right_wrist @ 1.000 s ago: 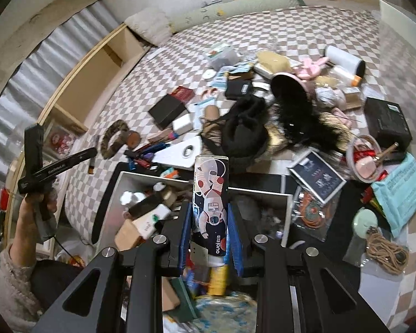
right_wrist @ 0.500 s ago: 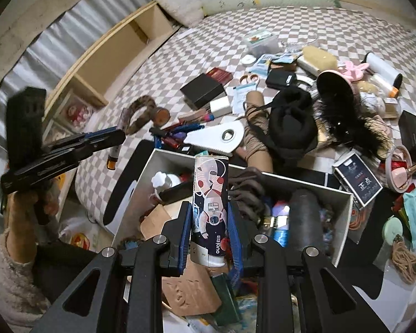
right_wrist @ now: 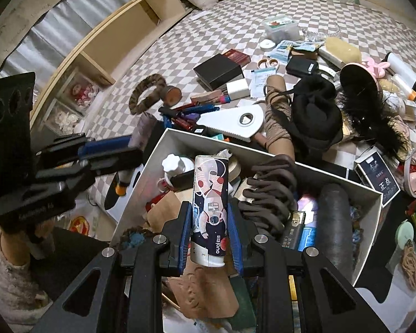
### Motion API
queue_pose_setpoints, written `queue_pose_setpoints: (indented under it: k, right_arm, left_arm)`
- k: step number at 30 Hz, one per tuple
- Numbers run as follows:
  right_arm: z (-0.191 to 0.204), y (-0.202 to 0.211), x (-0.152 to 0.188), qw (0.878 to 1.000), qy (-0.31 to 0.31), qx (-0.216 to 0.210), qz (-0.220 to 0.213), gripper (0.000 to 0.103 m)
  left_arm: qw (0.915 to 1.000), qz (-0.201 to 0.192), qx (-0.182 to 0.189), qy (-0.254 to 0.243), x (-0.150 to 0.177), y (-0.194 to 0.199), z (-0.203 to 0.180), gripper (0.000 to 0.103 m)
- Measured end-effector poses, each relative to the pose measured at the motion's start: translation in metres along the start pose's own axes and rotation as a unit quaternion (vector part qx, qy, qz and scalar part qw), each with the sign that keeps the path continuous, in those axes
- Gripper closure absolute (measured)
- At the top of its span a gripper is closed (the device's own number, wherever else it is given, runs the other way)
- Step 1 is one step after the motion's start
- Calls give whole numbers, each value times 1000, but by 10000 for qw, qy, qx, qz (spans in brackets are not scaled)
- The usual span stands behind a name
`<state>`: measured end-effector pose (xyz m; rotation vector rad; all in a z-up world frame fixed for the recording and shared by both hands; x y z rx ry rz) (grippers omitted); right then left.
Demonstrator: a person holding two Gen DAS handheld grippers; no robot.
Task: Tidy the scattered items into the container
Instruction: 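Carry the white tube with the left gripper while the right carries the can toward the white box, then lower both held items into the white box and open both grippers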
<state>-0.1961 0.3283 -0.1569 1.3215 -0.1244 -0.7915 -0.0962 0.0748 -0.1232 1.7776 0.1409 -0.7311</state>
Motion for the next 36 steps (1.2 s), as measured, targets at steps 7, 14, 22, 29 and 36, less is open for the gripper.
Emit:
queue_pose_setpoints:
  k: [7,14,22,29,36]
  right_arm:
    - [7,-8,0,9999,63,4,96,77]
    - [14,-17,-1,9997,129,6,191,77]
    - [23,-25,-2,9994,223,0,265,77]
    - [28,-30,-2,9991,286,1,319,77]
    - [26,-34,-4,9990,275,28,341,77]
  left_arm:
    - [9997,179,-47,-157,10,-9,-4,84]
    - [9994,275,-111,-168,18,-14,0,84]
    - [9983,436,-289,-254,26,-21,9,84]
    - [9974,561,-384,-246,35,-24,19,84]
    - [9962,723,-422,-255,49,-30,26,84]
Point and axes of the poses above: each gripper's, at about its wrist camera, not at the fingertips, and y roughly against the way its jaws point, z to its left, x to its underside, the point moved 10 cm from there along -y, roughly the way its jaws point, and after that the axes turned 6 degrees about -y, right-handed, at the moved point
